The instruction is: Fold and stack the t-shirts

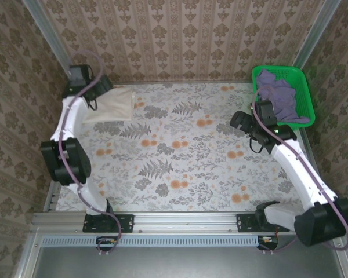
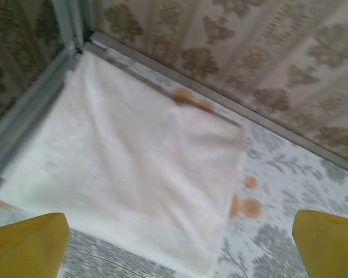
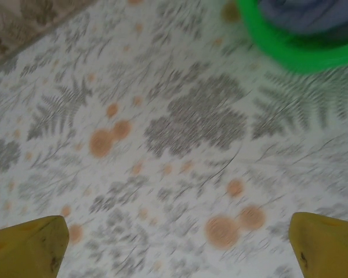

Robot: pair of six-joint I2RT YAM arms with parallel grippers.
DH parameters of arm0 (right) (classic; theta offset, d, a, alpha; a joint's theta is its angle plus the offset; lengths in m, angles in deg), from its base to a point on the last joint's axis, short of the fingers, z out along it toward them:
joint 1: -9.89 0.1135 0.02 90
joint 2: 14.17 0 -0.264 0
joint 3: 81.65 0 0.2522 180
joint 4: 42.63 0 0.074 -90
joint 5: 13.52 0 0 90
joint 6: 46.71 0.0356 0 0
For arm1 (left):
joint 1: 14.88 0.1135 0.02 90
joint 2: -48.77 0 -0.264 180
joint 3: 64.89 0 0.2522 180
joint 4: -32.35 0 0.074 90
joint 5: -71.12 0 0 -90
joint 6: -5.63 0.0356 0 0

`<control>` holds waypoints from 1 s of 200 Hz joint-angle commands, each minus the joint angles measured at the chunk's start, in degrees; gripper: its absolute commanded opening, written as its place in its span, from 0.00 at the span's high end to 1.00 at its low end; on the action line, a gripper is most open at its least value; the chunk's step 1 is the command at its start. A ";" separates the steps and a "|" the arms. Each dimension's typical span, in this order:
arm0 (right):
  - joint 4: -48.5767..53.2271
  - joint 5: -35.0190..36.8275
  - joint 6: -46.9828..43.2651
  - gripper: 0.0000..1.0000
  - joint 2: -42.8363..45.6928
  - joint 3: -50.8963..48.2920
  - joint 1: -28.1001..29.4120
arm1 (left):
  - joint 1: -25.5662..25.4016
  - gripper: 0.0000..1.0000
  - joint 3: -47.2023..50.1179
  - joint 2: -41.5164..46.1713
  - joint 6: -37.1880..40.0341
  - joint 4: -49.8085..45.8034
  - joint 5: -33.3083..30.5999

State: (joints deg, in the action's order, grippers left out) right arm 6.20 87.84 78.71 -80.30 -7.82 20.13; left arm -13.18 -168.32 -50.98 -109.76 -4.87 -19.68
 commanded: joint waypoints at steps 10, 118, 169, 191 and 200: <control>-11.02 12.36 -7.81 0.01 3.38 -8.54 -1.08 | -3.24 0.00 20.50 10.70 -1.23 18.63 -8.46; -46.71 11.08 -30.11 0.00 8.71 -37.18 -1.98 | -3.80 0.00 59.19 31.58 12.84 33.74 -22.87; -52.64 7.98 -32.39 0.00 -2.50 -35.49 -2.77 | -5.07 0.00 60.63 22.54 18.28 44.15 -17.17; -59.98 5.00 -33.12 0.00 -8.34 -33.57 -3.20 | -5.40 0.00 55.49 15.98 21.95 45.78 -13.22; -62.91 4.83 -33.24 0.00 -10.74 -32.66 -3.37 | -5.89 0.00 52.37 13.14 24.14 43.88 -14.48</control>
State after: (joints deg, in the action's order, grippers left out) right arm -46.17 95.69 47.39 -86.57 -43.95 17.26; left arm -18.08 -108.56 -32.53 -92.19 36.74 -36.37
